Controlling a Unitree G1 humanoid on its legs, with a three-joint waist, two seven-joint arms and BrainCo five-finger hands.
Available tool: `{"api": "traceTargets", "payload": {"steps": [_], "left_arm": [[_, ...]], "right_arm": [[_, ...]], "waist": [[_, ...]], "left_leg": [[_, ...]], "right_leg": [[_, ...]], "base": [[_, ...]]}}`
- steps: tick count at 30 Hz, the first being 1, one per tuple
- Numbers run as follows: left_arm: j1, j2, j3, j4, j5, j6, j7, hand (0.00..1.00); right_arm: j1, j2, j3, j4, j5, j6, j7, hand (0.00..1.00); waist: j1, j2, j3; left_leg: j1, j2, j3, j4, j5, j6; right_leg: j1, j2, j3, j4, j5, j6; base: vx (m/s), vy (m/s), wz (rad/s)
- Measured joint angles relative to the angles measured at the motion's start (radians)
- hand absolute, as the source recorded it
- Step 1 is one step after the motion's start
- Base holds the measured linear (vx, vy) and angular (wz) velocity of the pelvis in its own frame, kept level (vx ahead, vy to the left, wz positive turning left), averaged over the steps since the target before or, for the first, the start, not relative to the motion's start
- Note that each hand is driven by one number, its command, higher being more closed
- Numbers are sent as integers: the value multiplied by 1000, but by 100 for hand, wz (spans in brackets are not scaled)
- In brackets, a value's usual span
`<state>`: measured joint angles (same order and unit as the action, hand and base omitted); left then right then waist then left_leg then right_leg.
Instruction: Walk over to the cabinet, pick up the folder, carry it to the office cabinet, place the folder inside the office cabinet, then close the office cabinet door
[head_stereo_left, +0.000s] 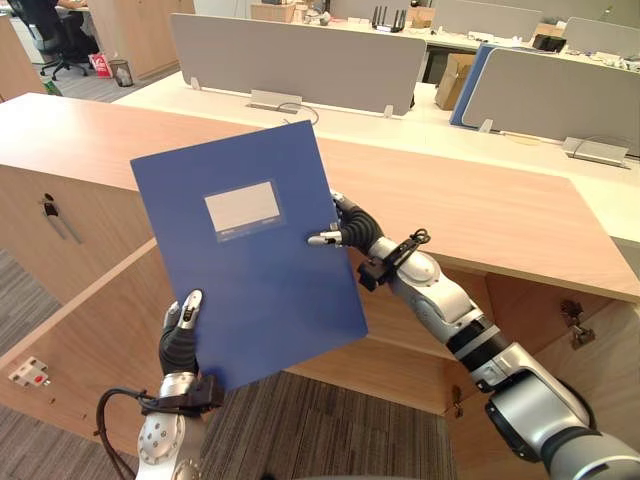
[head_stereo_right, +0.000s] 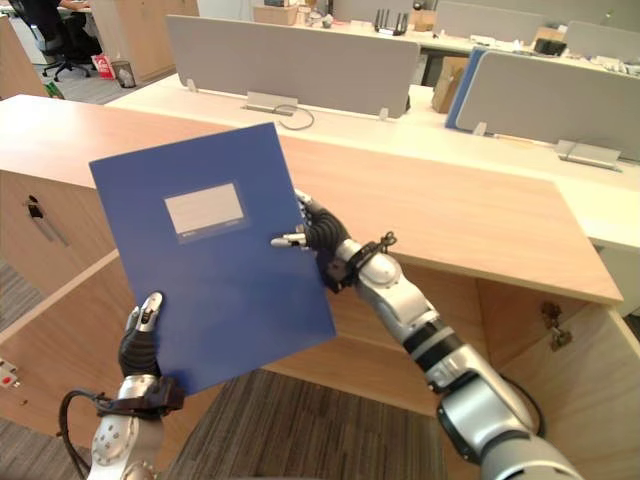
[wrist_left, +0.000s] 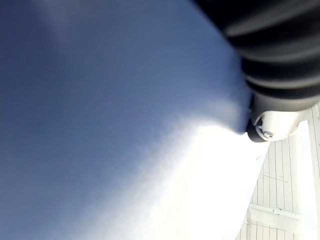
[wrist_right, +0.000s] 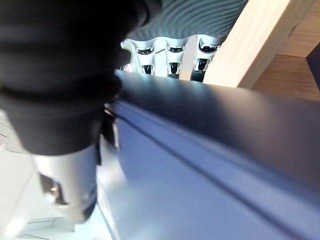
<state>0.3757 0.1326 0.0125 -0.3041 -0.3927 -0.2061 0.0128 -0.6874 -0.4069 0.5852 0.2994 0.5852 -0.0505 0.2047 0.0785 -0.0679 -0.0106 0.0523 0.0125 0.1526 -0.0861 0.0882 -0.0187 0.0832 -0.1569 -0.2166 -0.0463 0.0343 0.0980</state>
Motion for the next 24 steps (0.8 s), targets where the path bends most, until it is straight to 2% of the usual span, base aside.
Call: {"api": "traceTargets", "payload": {"steps": [4, 6, 10, 11, 17, 21, 22, 24], "left_arm": [[5, 26, 0, 0, -1, 0, 0, 100], [9, 35, 0, 0, -1, 0, 0, 100], [13, 35, 0, 0, -1, 1, 0, 100], [13, 36, 0, 0, -1, 2, 1, 100], [14, 53, 0, 0, -14, 5, 29, 100], [14, 61, 3, 0, -21, 5, 38, 100], [14, 62, 4, 0, -23, 5, 38, 0], [15, 61, 3, 0, -23, 5, 38, 0]], "right_arm": [[-5, -53, 78, 1, 24, 33, 32, 0], [-7, -58, 94, 7, 28, 45, 32, 0], [-16, -55, 134, 42, 107, 61, 32, 0], [-16, -53, 138, 47, 115, 61, 32, 100], [-24, -2, 162, 110, 219, 82, 28, 100], [-56, -6, 183, 111, 220, 92, 28, 100], [-70, -7, 190, 115, 220, 92, 28, 100], [-78, -7, 193, 118, 219, 91, 28, 100]], "waist": [[4, 0, 2], [5, 0, 3], [11, 2, 5], [12, 2, 5], [26, 3, 6], [25, 3, 6], [25, 3, 6], [26, 3, 6]], "left_leg": [[0, 7, 1, 0, -2, -2], [0, 11, 1, 0, -2, -3], [0, 15, 1, 0, -2, -4], [0, 15, 1, 0, -2, -5], [0, 13, 0, 0, -2, -5], [0, 13, 0, 0, -3, -5], [0, 13, 0, 0, -3, -5], [0, 13, 0, 1, -3, -5]], "right_leg": [[-1, 8, 1, -1, -1, -2], [-1, 12, 1, -1, -2, -3], [0, 16, 1, -5, -2, -4], [0, 16, 1, -5, -2, -4], [0, 15, 1, -4, -2, -4], [-1, 14, 1, 0, -5, -8], [-1, 14, 1, 0, -5, -8], [-1, 14, 1, 0, -5, -8]], "base": [[0, 0, 0], [0, 0, 0], [0, 0, 0], [0, 0, 0], [0, 0, 0], [0, 0, 0], [0, 0, 0], [0, 0, 0]]}}
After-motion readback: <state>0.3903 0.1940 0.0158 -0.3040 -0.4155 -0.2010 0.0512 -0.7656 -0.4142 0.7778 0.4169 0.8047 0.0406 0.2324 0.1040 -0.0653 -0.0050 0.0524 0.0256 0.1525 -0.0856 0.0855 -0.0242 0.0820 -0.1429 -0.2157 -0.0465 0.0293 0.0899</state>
